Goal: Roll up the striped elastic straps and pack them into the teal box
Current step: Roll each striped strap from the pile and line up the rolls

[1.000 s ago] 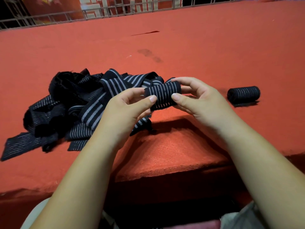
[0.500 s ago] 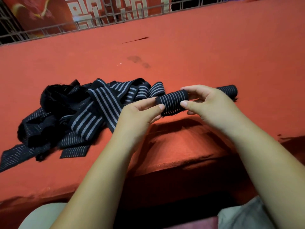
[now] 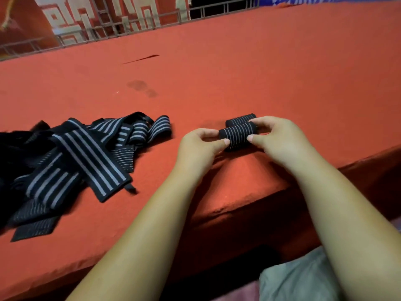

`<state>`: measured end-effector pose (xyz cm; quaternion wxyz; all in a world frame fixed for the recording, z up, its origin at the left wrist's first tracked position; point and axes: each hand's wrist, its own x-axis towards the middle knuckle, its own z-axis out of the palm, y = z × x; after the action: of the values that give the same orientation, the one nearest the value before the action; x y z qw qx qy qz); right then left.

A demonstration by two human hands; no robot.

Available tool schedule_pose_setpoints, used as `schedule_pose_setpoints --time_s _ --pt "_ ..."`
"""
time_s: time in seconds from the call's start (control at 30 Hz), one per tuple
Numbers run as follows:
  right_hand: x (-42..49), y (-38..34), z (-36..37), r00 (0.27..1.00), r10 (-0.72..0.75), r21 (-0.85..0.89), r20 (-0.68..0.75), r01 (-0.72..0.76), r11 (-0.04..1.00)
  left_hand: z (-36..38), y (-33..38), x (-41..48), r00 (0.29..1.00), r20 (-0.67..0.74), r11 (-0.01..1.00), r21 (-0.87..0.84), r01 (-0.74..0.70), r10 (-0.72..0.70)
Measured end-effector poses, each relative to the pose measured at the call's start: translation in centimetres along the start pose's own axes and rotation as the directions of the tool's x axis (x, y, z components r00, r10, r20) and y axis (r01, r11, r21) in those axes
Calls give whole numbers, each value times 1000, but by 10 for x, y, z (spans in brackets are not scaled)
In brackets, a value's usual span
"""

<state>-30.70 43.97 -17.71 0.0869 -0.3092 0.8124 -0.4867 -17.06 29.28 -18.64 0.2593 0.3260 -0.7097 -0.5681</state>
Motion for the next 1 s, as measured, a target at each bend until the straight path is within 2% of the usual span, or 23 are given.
schedule_pose_setpoints --time_s 0.13,0.3,0.57,0.8,1.0 --pt "12 15 -6 997 20 -83 -70 -26 996 28 -2 14 1000 -10 996 84 -23 24" --pt "23 25 -2 991 45 -133 -128 -62 989 47 -17 31 998 -29 995 85 -54 57" --pt "25 29 3 990 61 -189 -129 -85 978 49 -11 22 990 -80 972 215 -98 118" --pt "11 24 -7 986 85 -212 -145 -115 970 34 -7 9 998 -5 970 238 -52 55" --pt "-20 23 -10 976 82 -221 -202 -127 967 10 -9 -20 995 97 986 167 3 -19"
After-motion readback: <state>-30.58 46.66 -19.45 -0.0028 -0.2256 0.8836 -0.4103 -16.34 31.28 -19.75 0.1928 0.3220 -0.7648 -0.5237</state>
